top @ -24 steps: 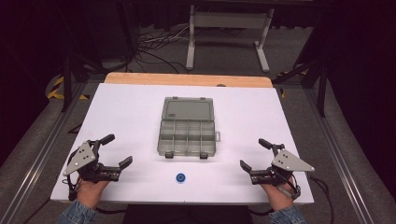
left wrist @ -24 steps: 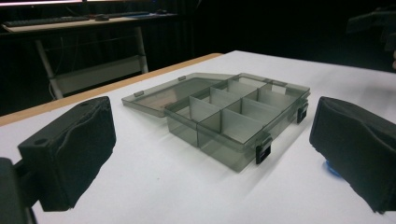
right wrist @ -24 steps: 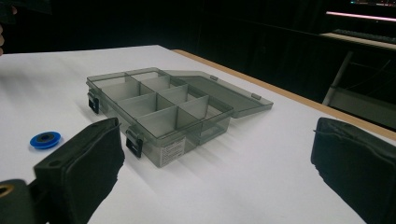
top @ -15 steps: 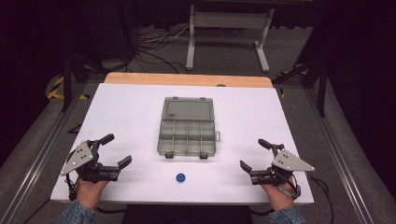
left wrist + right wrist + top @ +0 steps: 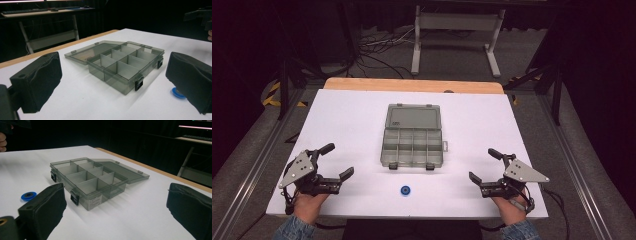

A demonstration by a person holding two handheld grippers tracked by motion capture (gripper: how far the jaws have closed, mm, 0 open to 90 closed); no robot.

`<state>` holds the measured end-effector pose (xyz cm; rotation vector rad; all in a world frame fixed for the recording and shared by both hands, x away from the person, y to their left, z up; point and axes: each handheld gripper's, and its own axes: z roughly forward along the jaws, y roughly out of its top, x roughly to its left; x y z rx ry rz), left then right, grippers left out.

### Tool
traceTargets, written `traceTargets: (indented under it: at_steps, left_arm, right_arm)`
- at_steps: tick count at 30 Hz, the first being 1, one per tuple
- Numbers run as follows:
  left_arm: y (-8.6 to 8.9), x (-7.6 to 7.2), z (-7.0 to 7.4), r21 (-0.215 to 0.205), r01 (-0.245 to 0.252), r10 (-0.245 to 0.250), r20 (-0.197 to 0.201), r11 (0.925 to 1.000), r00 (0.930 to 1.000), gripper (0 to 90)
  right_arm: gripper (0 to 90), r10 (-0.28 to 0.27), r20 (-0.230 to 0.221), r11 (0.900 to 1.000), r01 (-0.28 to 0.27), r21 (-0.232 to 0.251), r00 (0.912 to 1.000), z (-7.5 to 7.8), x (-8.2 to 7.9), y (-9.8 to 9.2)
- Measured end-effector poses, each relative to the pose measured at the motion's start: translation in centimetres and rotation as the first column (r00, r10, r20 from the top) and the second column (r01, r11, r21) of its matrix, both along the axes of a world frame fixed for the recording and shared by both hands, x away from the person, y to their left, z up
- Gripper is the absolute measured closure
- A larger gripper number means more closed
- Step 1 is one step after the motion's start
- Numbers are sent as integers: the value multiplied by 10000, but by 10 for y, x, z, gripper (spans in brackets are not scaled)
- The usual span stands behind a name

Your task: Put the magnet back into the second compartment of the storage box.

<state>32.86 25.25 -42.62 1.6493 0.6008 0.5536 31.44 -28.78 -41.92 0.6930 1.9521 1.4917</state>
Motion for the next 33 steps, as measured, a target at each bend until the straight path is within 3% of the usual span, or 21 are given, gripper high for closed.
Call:
traceTargets:
  at_steps: [7, 15, 24, 33]
  left_arm:
    - [-13, 7, 12, -75, 336, -337, -58, 9994, 9994, 13]
    - [-39, 15, 26, -262, 973, -972, 20, 9949, 9953, 13]
    - [-58, 21, 31, -187, 1365, -1364, 45, 9905, 9906, 13]
    - [-75, 23, 34, -227, 1891, -1887, 194, 9817, 9818, 1]
  right_arm:
    - [29, 19, 9, 10000, -19, 48, 10000, 0, 1, 0]
    - [29, 71, 4, 9999, -71, 105, 10000, 0, 2, -1]
    - [24, 118, -108, 9997, -115, 233, 9999, 0, 2, -2]
    - [8, 291, 138, 9985, -297, 469, 9995, -1, 2, -1]
